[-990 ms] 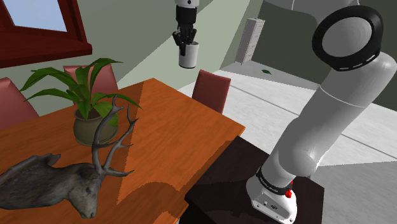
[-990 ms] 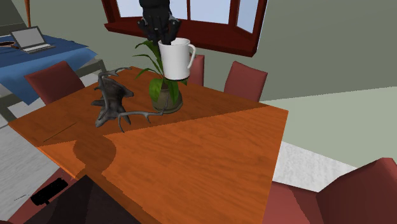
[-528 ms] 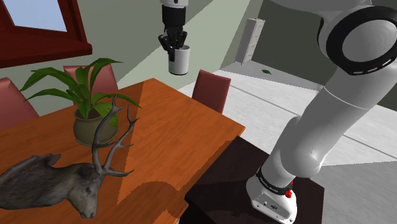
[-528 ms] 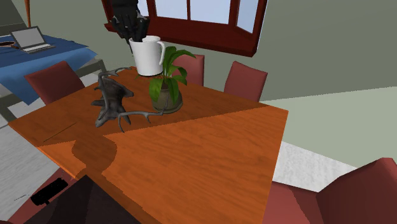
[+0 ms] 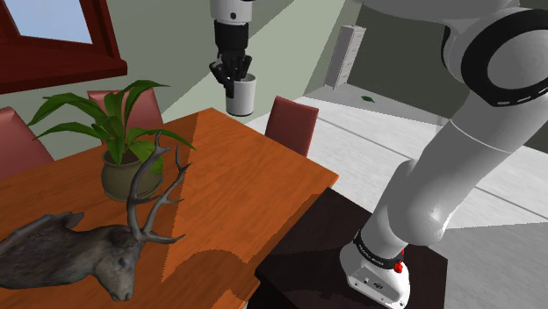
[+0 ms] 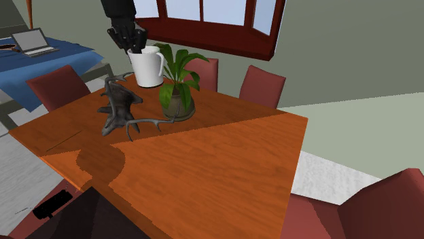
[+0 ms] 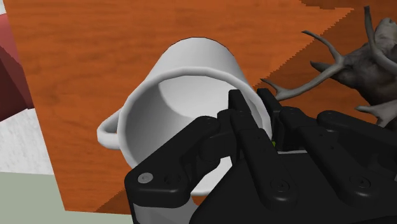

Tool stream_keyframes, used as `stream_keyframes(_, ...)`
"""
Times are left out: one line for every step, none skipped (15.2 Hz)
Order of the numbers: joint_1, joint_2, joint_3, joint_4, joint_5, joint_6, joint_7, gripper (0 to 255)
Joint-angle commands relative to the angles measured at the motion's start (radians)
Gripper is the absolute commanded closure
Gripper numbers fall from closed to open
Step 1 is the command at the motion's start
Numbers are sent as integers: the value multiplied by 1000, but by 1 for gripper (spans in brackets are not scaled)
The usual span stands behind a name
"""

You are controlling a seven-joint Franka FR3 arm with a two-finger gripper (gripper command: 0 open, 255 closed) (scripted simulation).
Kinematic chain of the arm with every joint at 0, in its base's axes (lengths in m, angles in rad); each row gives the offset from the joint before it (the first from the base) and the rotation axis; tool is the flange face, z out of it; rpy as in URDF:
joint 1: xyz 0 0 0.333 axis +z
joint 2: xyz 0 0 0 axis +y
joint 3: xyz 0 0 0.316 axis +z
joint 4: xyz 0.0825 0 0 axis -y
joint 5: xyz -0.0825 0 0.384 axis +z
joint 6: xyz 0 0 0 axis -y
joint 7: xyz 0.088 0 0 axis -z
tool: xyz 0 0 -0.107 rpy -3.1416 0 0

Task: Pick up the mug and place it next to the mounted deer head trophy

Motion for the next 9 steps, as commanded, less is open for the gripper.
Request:
stream_keyframes(-1,-5,-1,-33,0,28,0,255)
stream_keyframes(-1,-7,-1,-48,1,42,1,255)
stream_keyframes(-1,-9,-1,-64,1,56,1,255)
stream_keyframes(-1,-10,-1,-79,1,69,2,255)
stream_keyframes(-1,-11,-1,-93,1,83,2,255)
stream_keyframes(-1,-12,-1,-108,1,97,3,255)
stream_keyframes(-1,-13,-1,-122,1,110,4,255)
stream_keyframes(-1,-13,-1,-136,1,124,5,255)
stream_keyframes(-1,-13,-1,-150,1,137,5,255)
